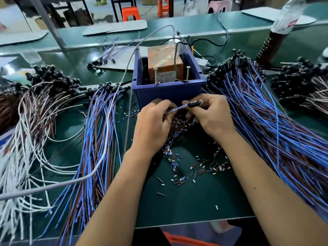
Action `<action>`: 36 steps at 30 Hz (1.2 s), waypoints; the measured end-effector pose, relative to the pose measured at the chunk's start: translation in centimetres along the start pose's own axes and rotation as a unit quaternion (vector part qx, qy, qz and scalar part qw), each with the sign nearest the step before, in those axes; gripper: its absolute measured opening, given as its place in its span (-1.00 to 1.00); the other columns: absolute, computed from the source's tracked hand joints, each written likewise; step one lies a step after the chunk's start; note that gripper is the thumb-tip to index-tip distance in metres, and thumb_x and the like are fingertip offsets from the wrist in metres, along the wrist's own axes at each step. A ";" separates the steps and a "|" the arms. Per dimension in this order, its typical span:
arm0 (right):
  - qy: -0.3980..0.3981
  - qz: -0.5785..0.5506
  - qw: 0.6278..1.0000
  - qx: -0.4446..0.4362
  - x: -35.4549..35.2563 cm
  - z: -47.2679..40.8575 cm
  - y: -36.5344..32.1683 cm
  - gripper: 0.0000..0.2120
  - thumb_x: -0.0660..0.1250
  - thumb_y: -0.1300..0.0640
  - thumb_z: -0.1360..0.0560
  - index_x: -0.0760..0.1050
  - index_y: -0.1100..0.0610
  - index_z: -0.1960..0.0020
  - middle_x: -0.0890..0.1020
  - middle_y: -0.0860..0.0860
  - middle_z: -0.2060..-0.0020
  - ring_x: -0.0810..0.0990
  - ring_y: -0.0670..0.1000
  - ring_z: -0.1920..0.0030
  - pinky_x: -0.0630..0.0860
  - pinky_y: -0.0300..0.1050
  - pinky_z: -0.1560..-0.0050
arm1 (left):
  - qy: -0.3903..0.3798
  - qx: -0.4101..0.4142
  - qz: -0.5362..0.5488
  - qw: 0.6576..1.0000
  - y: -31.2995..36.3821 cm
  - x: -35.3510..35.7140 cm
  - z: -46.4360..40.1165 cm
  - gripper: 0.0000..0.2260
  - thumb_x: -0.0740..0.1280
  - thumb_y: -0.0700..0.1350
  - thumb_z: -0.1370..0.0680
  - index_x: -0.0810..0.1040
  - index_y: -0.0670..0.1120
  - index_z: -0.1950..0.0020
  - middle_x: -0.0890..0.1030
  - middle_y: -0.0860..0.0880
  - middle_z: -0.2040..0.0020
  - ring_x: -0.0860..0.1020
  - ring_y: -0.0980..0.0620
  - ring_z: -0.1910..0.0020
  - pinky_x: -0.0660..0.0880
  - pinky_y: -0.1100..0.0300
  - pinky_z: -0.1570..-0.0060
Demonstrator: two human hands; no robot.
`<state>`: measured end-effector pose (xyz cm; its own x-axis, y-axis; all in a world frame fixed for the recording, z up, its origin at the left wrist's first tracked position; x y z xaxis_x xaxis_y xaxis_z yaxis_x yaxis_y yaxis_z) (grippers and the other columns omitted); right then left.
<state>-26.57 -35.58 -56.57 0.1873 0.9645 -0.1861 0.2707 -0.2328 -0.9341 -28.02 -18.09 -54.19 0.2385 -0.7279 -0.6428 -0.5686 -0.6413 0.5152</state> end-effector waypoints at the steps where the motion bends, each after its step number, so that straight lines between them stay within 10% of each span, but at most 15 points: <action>1: -0.003 -0.005 1.000 0.003 -0.1 -0.1 0.0 -0.81 0.55 0.05 -0.51 0.66 0.08 0.23 0.68 0.02 0.44 0.50 -0.17 0.51 0.36 -0.32 0.45 | 0.005 -0.001 -0.003 1.000 -0.1 -0.1 0.0 -0.94 0.41 -0.19 -0.59 0.68 -0.09 -0.02 0.64 -0.02 0.11 0.59 -0.09 0.11 0.49 0.00 0.12; 17: -0.033 -0.076 0.997 0.009 0.3 0.9 0.0 -0.78 0.47 0.08 -0.58 0.66 0.20 0.17 0.63 0.06 0.46 0.46 -0.05 0.55 0.33 -0.23 0.57 | -0.013 -0.091 0.213 0.973 -0.5 0.7 0.3 -0.81 0.43 -0.17 -0.59 0.64 0.09 0.18 0.59 0.12 0.34 0.49 0.17 0.31 0.44 0.19 0.25; 27: 0.009 -0.038 0.999 -0.038 0.5 1.1 -1.0 -0.91 0.52 0.13 -0.54 0.73 0.03 -0.04 0.73 -0.13 0.23 0.63 -0.21 0.27 0.50 -0.35 0.18 | 0.053 -0.202 0.408 0.889 -2.2 0.1 0.5 -0.87 0.37 -0.13 -0.59 0.67 -0.13 0.09 0.57 -0.03 0.34 0.30 0.15 0.54 0.23 0.34 0.52; 36: 0.009 -0.237 0.971 0.031 2.0 2.1 -1.7 -0.93 0.48 0.29 -0.54 0.71 0.16 0.06 0.73 0.01 0.30 0.64 -0.12 0.34 0.55 -0.30 0.30 | 0.024 -0.154 0.374 0.914 -0.7 0.4 0.4 -0.89 0.38 -0.24 -0.62 0.67 -0.20 0.08 0.69 -0.09 0.26 0.57 0.21 0.40 0.47 0.38 0.30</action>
<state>-28.58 -32.97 -56.02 0.0712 0.9590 0.2745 0.2739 0.2458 -0.9298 -27.84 -17.80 -55.03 -0.0875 -0.9959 -0.0238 -0.3404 0.0075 0.9402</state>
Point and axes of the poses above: each hand's wrist, its own z-axis away from the middle knuckle, its own x-axis out of the palm, y = z × x, the point moved 7 cm from there along -z, towards the middle knuckle
